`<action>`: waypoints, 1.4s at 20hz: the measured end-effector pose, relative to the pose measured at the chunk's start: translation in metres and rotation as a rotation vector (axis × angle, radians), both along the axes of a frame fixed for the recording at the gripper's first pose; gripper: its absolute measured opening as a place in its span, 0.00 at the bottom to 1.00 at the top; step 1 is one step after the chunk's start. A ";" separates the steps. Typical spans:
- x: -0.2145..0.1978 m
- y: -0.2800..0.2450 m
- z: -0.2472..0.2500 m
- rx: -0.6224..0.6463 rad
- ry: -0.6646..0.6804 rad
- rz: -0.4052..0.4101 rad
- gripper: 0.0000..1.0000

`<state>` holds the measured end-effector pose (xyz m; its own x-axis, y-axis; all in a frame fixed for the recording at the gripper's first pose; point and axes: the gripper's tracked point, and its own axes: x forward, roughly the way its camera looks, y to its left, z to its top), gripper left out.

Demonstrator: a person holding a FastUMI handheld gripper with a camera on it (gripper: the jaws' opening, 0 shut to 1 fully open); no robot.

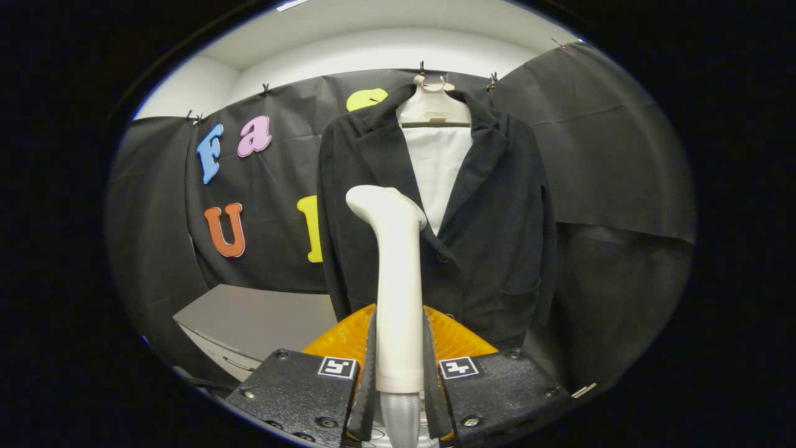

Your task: Iron the clothes twice with a garment steamer, once on the left side and once on the right side.

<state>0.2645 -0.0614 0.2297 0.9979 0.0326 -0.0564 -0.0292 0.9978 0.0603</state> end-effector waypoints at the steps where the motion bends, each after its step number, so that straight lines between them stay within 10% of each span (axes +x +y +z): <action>1: 0.000 -0.001 -0.003 -0.002 0.006 -0.001 0.35; 28: 0.001 -0.011 -0.120 -0.032 0.217 -0.013 0.35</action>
<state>0.2656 -0.0724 0.1092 0.9624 0.0143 -0.2711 -0.0058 0.9995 0.0321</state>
